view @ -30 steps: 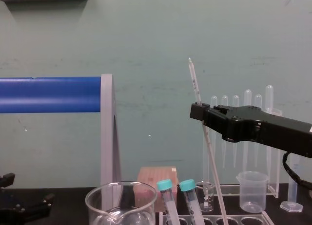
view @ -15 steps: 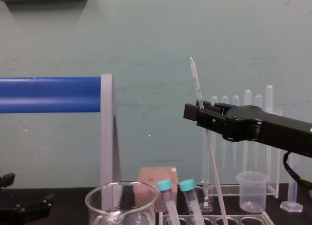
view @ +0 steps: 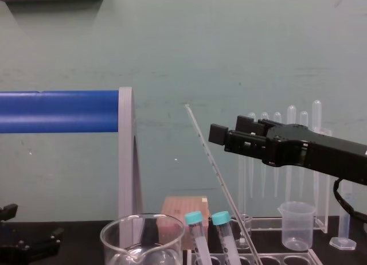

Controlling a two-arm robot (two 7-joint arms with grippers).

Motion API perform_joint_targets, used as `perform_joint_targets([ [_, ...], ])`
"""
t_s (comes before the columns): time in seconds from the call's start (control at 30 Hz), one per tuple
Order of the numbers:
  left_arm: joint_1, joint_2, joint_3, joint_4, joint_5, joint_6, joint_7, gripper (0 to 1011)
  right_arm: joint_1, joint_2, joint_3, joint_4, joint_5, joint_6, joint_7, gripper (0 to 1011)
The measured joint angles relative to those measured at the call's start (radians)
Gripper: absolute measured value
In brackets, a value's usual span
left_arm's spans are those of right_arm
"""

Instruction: Hold the thermometer with one hand and immerse one end into the beaker, then reinsert it into the test tube rack.

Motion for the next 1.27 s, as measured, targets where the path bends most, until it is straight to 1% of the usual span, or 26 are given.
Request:
perform_joint_targets([
  [0.03,0.0,0.0,0.0,0.0,0.0,0.0,0.0,1008,0.0,0.0,0.0,0.0,0.0,0.0,0.0,877],
  [0.07,0.0,0.0,0.0,0.0,0.0,0.0,0.0,1008,0.0,0.0,0.0,0.0,0.0,0.0,0.0,925],
  [0.17,0.0,0.0,0.0,0.0,0.0,0.0,0.0,1008,-0.002,-0.004,0.009,-0.001,0.004,0.001,-0.011,985],
  [0.2,0.0,0.0,0.0,0.0,0.0,0.0,0.0,1008,-0.004,-0.007,0.016,-0.004,0.005,0.0,-0.023,1002],
  [0.27,0.0,0.0,0.0,0.0,0.0,0.0,0.0,1008,-0.015,-0.015,0.046,-0.016,-0.001,-0.005,-0.077,1000],
  [0.3,0.0,0.0,0.0,0.0,0.0,0.0,0.0,1008,-0.028,-0.018,0.069,-0.029,-0.016,-0.004,-0.137,1000],
  [0.33,0.0,0.0,0.0,0.0,0.0,0.0,0.0,1008,-0.028,-0.018,0.069,-0.029,-0.016,-0.004,-0.137,1000],
  [0.37,0.0,0.0,0.0,0.0,0.0,0.0,0.0,1008,-0.047,-0.021,0.095,-0.042,-0.036,0.007,-0.206,1000],
  [0.4,0.0,0.0,0.0,0.0,0.0,0.0,0.0,1008,-0.056,-0.021,0.106,-0.047,-0.047,0.013,-0.24,1000],
  [0.43,0.0,0.0,0.0,0.0,0.0,0.0,0.0,1008,-0.082,-0.021,0.131,-0.058,-0.078,0.036,-0.327,1000],
  [0.47,0.0,0.0,0.0,0.0,0.0,0.0,0.0,1008,-0.082,-0.021,0.131,-0.058,-0.078,0.036,-0.327,1000],
  [0.5,0.0,0.0,0.0,0.0,0.0,0.0,0.0,1008,-0.107,-0.02,0.149,-0.065,-0.108,0.064,-0.405,1000],
  [0.57,0.0,0.0,0.0,0.0,0.0,0.0,0.0,1008,-0.133,-0.02,0.167,-0.068,-0.136,0.093,-0.476,1000],
  [0.6,0.0,0.0,0.0,0.0,0.0,0.0,0.0,1008,-0.157,-0.023,0.181,-0.067,-0.154,0.123,-0.532,1000],
  [0.63,0.0,0.0,0.0,0.0,0.0,0.0,0.0,1008,-0.176,-0.028,0.191,-0.062,-0.166,0.144,-0.571,1000],
  [0.67,0.0,0.0,0.0,0.0,0.0,0.0,0.0,1008,-0.186,-0.031,0.196,-0.057,-0.171,0.154,-0.589,1000],
  [0.77,0.0,0.0,0.0,0.0,0.0,0.0,0.0,1008,-0.215,-0.044,0.21,-0.04,-0.186,0.18,-0.637,1000],
  [0.87,0.0,0.0,0.0,0.0,0.0,0.0,0.0,1008,-0.229,-0.055,0.216,-0.028,-0.193,0.19,-0.654,1000],
  [1.27,0.0,0.0,0.0,0.0,0.0,0.0,0.0,1008,-0.223,-0.051,0.214,-0.032,-0.191,0.187,-0.65,1000],
])
